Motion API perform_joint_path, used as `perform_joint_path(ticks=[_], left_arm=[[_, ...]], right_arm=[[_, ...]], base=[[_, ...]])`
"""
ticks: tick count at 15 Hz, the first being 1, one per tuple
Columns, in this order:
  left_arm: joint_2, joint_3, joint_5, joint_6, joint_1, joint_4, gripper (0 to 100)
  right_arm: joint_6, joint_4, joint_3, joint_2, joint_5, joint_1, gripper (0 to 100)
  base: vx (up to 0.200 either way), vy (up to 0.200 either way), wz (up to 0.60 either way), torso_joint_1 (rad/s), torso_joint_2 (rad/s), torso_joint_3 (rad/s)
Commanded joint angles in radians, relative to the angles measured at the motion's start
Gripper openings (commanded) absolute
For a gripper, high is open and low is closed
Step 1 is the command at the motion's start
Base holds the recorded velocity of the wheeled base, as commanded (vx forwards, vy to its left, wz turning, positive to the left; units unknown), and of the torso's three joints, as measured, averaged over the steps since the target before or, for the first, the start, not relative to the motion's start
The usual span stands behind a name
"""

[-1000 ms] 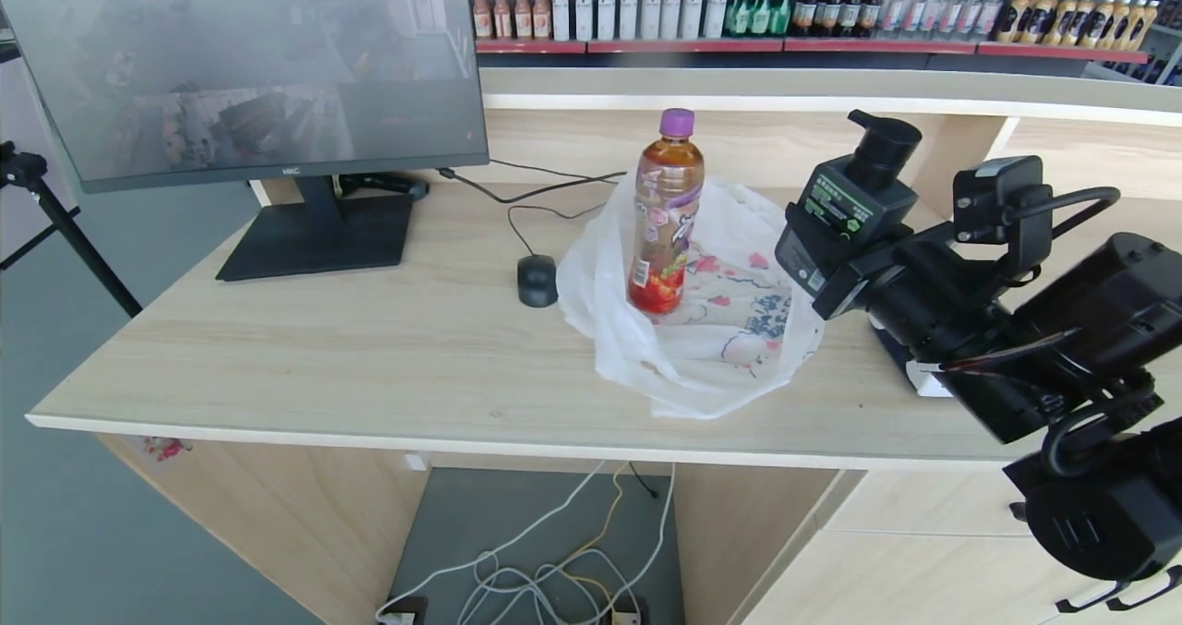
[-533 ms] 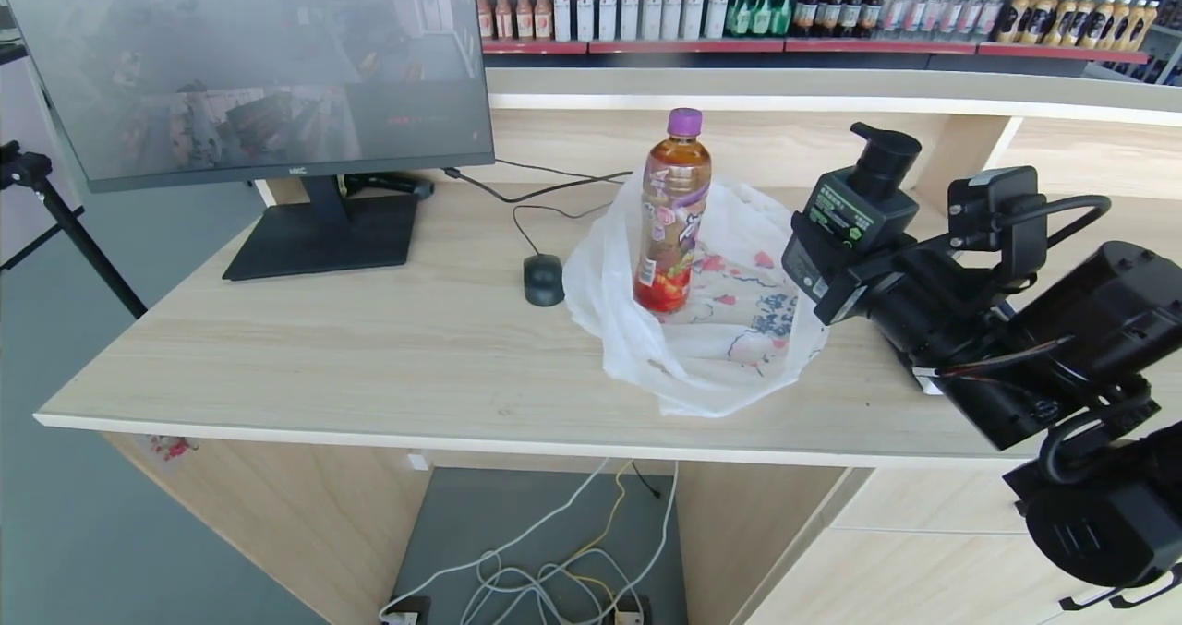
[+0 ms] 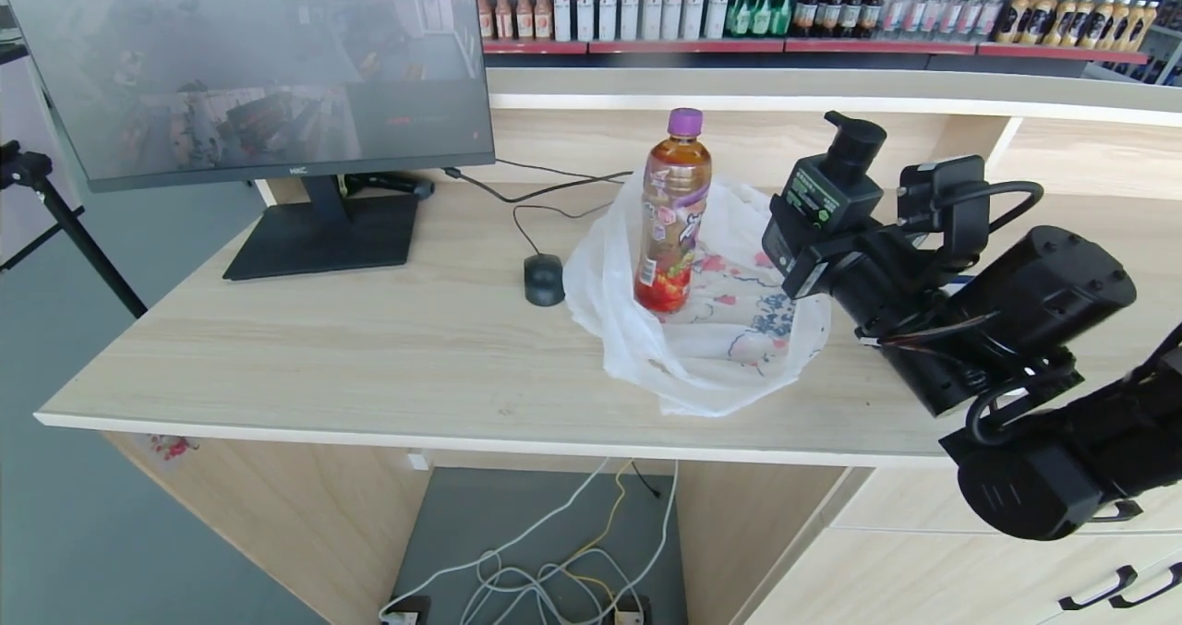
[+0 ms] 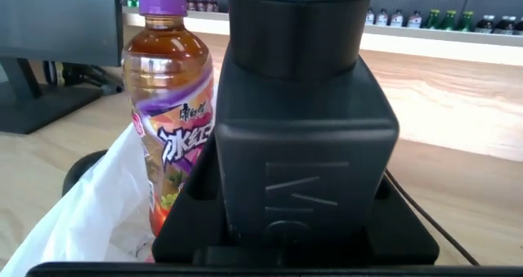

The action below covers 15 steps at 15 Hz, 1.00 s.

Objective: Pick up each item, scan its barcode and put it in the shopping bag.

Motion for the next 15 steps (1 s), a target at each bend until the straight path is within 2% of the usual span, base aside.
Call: perform_joint_path(ticks=[1,15], left_arm=[[0.000,0.000,0.000,0.000,0.001,0.000,100],[0.000,0.000,0.000,0.000,0.001,0.000,100]], right_arm=[[-0.001,-0.001,-0.039,0.062,-0.004,-0.002,0],[0.007,-0.001,-0.102,0.238,-0.006,-0.016,0]], base=[[0.000,0.000,0.00,0.000,0.00,0.000],[0.000,0.000,0.00,0.000,0.00,0.000]])
